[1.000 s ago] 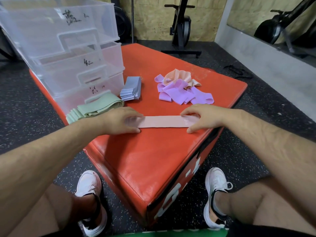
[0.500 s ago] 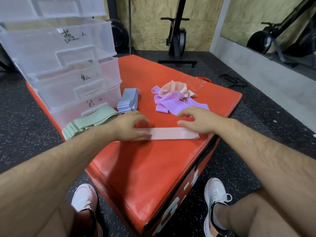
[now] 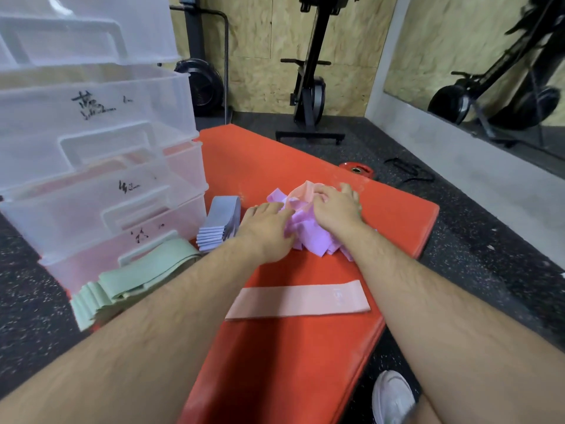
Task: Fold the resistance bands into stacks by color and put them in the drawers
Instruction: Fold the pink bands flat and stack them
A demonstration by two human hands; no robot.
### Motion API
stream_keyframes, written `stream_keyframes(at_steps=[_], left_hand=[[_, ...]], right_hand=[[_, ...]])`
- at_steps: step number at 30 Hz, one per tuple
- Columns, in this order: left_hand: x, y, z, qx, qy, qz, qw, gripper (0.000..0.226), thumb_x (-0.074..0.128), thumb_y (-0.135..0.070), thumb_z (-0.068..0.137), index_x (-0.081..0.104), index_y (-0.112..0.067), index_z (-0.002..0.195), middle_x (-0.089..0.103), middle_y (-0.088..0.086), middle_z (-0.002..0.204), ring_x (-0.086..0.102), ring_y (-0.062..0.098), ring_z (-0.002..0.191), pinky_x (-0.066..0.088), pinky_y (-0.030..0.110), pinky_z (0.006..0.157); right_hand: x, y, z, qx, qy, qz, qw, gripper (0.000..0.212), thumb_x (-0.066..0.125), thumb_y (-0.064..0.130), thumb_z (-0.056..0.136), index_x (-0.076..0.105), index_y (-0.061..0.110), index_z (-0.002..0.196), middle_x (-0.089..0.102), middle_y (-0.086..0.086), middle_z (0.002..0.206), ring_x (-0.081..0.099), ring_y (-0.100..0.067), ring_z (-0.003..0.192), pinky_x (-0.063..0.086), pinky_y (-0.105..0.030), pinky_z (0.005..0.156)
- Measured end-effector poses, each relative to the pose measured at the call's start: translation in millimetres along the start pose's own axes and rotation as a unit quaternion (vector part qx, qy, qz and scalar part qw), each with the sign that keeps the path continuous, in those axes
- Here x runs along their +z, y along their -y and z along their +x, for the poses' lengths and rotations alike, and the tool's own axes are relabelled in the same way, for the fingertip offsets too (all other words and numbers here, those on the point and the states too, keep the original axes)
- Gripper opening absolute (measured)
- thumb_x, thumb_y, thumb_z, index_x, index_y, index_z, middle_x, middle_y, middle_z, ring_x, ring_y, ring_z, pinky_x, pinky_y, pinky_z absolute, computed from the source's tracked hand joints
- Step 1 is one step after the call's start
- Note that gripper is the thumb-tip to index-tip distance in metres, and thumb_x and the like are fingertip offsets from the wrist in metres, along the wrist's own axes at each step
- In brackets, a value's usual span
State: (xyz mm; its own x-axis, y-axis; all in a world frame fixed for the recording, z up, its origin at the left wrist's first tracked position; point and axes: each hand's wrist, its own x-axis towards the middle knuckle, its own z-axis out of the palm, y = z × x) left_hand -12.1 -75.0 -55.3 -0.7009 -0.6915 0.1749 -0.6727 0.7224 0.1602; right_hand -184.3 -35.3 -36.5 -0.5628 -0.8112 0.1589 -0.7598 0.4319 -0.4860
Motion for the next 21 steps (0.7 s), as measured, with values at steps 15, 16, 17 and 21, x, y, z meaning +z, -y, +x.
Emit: stream_keyframes(at_steps=[15, 16, 17, 21], left_hand=[[-21, -7, 7, -0.04, -0.075, -0.092, 0.992, 0.056, 0.053, -0.038, 0.094, 0.04, -0.026, 0.147, 0.034, -0.001, 0.155, 0.035, 0.023, 0.141, 0.027, 0.041, 0.113], [-28, -7, 5, -0.038, -0.108, -0.116, 0.987, 0.055, 0.056, -0.037, 0.093, 0.043, -0.024, 0.145, 0.038, 0.0, 0.151, 0.04, 0.023, 0.137, 0.033, 0.041, 0.111], [-35, -7, 2, -0.035, -0.148, -0.145, 0.978, 0.053, 0.058, -0.036, 0.092, 0.046, -0.022, 0.142, 0.043, 0.0, 0.146, 0.046, 0.022, 0.132, 0.038, 0.04, 0.107], [-71, -22, -13, -0.026, -0.28, -0.338, 0.898, 0.048, 0.068, -0.042, 0.089, 0.053, -0.024, 0.131, 0.054, -0.006, 0.126, 0.057, 0.012, 0.112, 0.047, 0.031, 0.094]], right_hand=[[-33, 6, 16, -0.19, -0.073, -0.002, 0.979, 0.042, 0.033, 0.024, 0.099, 0.056, 0.025, 0.135, 0.045, 0.013, 0.149, 0.036, -0.023, 0.136, 0.029, -0.046, 0.113], [-46, 14, 15, -0.223, -0.095, 0.002, 0.97, 0.042, 0.034, 0.026, 0.096, 0.06, 0.025, 0.128, 0.052, 0.012, 0.142, 0.041, -0.024, 0.133, 0.032, -0.045, 0.111], [-61, 24, 13, -0.252, -0.113, 0.012, 0.961, 0.04, 0.036, 0.027, 0.092, 0.065, 0.024, 0.121, 0.059, 0.01, 0.134, 0.046, -0.024, 0.129, 0.034, -0.043, 0.109], [-118, 64, -22, -0.339, -0.137, 0.098, 0.925, 0.019, 0.054, 0.012, 0.087, 0.071, 0.016, 0.093, 0.067, 0.005, 0.1, 0.059, -0.013, 0.101, 0.042, -0.021, 0.09]])
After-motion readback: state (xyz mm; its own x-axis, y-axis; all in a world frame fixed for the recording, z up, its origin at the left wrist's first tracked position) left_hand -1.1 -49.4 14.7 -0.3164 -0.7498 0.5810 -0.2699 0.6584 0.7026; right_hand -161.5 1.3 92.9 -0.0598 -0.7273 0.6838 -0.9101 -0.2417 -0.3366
